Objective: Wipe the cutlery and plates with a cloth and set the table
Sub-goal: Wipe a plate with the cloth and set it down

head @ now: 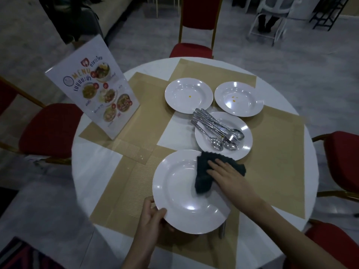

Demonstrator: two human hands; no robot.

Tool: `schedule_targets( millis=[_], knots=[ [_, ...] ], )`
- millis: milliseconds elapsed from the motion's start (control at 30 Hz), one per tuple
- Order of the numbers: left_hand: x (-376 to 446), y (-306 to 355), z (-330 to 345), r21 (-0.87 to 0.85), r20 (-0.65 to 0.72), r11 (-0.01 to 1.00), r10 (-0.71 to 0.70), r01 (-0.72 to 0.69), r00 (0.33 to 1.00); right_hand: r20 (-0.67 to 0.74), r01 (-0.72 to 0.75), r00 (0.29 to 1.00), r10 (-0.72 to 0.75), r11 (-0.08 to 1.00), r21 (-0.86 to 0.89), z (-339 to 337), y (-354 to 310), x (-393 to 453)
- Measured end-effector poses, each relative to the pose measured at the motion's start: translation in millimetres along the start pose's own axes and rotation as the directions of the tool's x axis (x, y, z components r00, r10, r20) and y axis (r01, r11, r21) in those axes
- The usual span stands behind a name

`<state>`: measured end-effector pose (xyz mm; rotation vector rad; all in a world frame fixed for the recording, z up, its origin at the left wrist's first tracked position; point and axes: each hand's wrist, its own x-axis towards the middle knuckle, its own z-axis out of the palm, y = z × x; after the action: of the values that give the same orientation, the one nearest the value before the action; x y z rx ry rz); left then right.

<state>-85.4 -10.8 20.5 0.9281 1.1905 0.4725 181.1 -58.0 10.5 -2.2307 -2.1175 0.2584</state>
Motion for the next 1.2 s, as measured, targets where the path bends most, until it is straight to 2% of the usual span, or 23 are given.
schedule_targets(
  millis=[67,133,167,233,300,367,433,500,633,700,767,833,900,967,1100,1200],
  knots=[
    [-2.3,1.7,10.6,0.028,0.029,1.000,-0.006,0.005,1.000,-0.083,-0.144,0.985,0.153,0.984,0.106,3.0,-5.8,11.1],
    [-4.9,4.0,19.1,0.049,0.024,0.999,-0.001,0.000,1.000,-0.113,-0.162,0.975,0.190,0.963,0.215,3.1,-22.6,23.7],
    [-4.5,4.5,21.3,0.038,0.012,0.999,0.005,-0.006,1.000,-0.110,-0.105,0.984,0.139,0.958,0.268,3.5,-33.0,29.0],
    [-1.8,5.6,20.6,-0.011,-0.020,1.000,0.002,-0.002,1.000,-0.022,0.059,0.998,-0.055,0.949,0.310,4.5,-52.6,32.5],
    [0.4,5.5,14.7,-0.085,-0.067,0.996,-0.032,0.027,0.997,0.052,0.198,0.973,-0.224,0.933,0.300,5.0,-59.9,28.1],
    [0.9,4.1,6.8,-0.145,-0.110,0.988,-0.059,0.043,0.992,0.092,0.252,0.954,-0.287,0.926,0.280,-0.1,-52.8,18.8],
    [-0.4,2.9,0.7,-0.167,-0.134,0.985,-0.058,0.036,0.989,0.075,0.288,0.949,-0.307,0.938,0.191,-4.2,-39.3,6.3],
    [-2.0,1.8,-1.0,-0.127,-0.130,0.992,-0.042,0.026,0.991,0.078,0.216,0.972,-0.221,0.974,0.066,-7.1,-25.1,-6.1],
    [-4.6,1.2,6.4,0.003,-0.055,1.000,-0.017,0.017,0.998,0.023,-0.083,0.996,0.084,0.996,-0.027,-8.7,-8.1,-11.1],
    [-7.5,2.1,14.5,0.034,0.000,0.999,-0.015,0.015,1.000,-0.015,-0.174,0.984,0.175,0.982,0.076,-11.9,-14.9,1.1],
    [-8.3,1.4,21.0,0.031,0.002,0.999,-0.007,0.007,1.000,-0.018,-0.191,0.980,0.201,0.952,0.239,-11.5,-32.6,13.7],
    [-8.4,2.6,23.6,-0.018,0.001,1.000,-0.010,0.010,1.000,-0.025,-0.095,0.993,0.111,0.928,0.359,-7.9,-55.7,22.7],
    [-7.2,5.9,21.6,-0.126,-0.019,0.991,-0.035,0.033,0.999,0.025,0.081,0.995,-0.097,0.926,0.370,-4.2,-78.6,23.4],
    [-6.4,7.5,14.5,-0.229,-0.072,0.972,-0.070,0.052,0.995,0.069,0.179,0.974,-0.217,0.916,0.358,-5.1,-90.0,17.6],
    [-6.8,3.1,0.9,-0.238,-0.143,0.971,-0.061,0.026,0.988,0.140,0.159,0.966,-0.218,0.926,0.343,-14.7,-72.2,-9.7],
    [-6.6,-1.7,-2.6,-0.146,-0.131,0.989,-0.015,-0.004,0.991,0.171,0.146,0.970,-0.175,0.974,0.171,-15.7,-49.7,-32.0]
  ],
)
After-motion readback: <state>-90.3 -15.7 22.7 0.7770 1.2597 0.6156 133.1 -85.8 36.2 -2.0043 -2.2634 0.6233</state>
